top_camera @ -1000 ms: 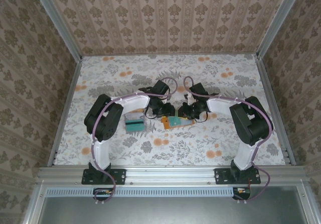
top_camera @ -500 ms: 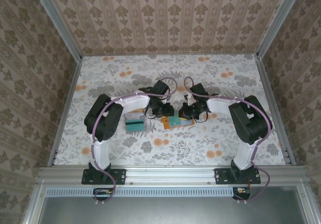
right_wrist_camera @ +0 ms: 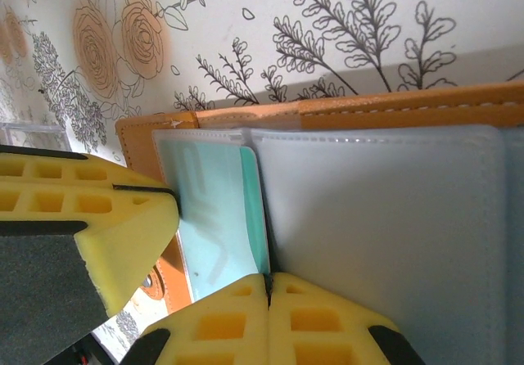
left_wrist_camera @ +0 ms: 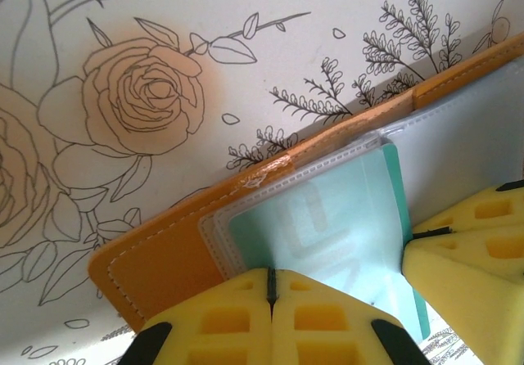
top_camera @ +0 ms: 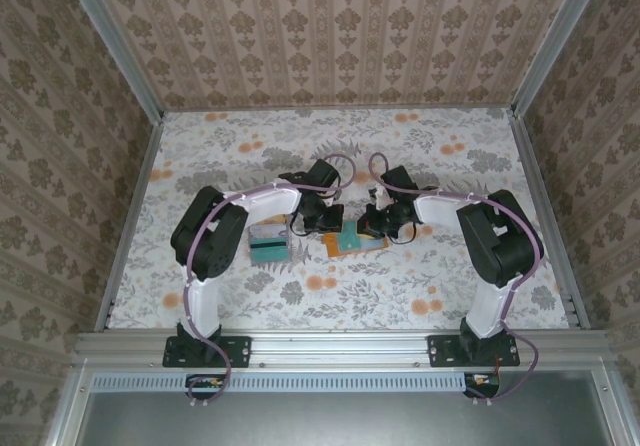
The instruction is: Take the credit cards out of the card holder
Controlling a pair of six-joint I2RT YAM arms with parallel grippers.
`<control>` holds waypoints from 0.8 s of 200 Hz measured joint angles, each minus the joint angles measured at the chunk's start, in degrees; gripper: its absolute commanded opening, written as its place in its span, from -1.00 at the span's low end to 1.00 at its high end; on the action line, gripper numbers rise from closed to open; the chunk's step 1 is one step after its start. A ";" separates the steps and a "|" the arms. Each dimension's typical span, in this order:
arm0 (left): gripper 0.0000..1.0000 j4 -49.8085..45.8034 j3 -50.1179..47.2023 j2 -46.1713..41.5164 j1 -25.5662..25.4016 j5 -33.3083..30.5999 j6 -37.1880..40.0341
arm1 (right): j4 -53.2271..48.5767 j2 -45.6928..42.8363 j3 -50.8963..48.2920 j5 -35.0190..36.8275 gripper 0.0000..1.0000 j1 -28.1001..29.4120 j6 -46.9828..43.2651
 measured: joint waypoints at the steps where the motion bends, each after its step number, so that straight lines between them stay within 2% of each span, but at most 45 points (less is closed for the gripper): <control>1: -1.00 0.00 0.00 0.00 0.00 0.00 0.02 | 0.00 0.00 0.00 -0.04 -0.96 0.00 0.00; 160: -1.00 -0.55 0.42 0.48 -0.42 -0.70 0.48 | 0.00 -0.83 -1.57 -1.88 -1.00 -3.45 -1.09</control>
